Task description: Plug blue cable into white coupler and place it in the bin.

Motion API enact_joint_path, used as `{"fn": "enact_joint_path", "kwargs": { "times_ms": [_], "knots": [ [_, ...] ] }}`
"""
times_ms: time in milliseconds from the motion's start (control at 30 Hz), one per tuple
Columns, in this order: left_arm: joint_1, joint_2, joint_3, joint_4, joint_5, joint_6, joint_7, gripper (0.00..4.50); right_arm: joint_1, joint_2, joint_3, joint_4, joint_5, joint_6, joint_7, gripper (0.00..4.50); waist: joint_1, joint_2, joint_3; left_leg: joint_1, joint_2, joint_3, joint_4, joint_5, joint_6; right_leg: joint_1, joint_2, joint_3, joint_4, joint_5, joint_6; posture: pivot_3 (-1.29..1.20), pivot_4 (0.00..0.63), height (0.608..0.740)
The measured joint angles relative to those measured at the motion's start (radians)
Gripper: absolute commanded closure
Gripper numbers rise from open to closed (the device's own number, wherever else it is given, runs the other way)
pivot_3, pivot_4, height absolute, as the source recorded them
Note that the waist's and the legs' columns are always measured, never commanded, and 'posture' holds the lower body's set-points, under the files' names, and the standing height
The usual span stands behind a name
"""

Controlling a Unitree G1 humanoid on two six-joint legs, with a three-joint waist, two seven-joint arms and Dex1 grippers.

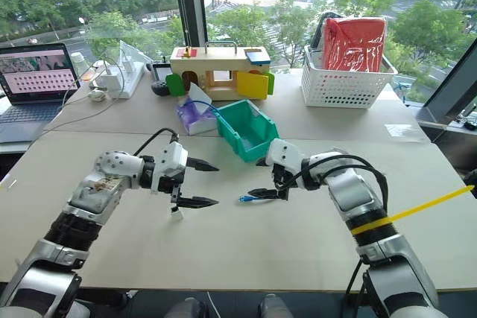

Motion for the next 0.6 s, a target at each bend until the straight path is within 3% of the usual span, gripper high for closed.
{"fn": "enact_joint_path", "kwargs": {
  "times_ms": [267, 600],
  "knots": [
    [-0.077, -0.117, -0.121, 0.209, 0.140, -0.064, -0.023, 0.00, 0.233, -0.057, -0.193, -0.386, 0.113, 0.317, -0.167, 0.19, 0.007, 0.001, 0.000, -0.002, 0.000, -0.002, 0.004, 0.000, 0.000, 0.001, 0.000, -0.001, 0.001, 0.000, 0.000, 0.00, 0.150, 0.737],
    [-0.202, -0.227, -0.155, 0.437, 0.255, -0.062, 0.026, 0.00, 0.317, -0.059, -0.272, -0.564, 0.185, 0.483, -0.323, 0.19, 0.003, 0.001, 0.000, -0.004, -0.001, -0.005, 0.004, 0.000, 0.000, 0.000, 0.000, -0.002, 0.000, 0.000, 0.001, 0.00, 0.150, 0.737]
  ]
}}
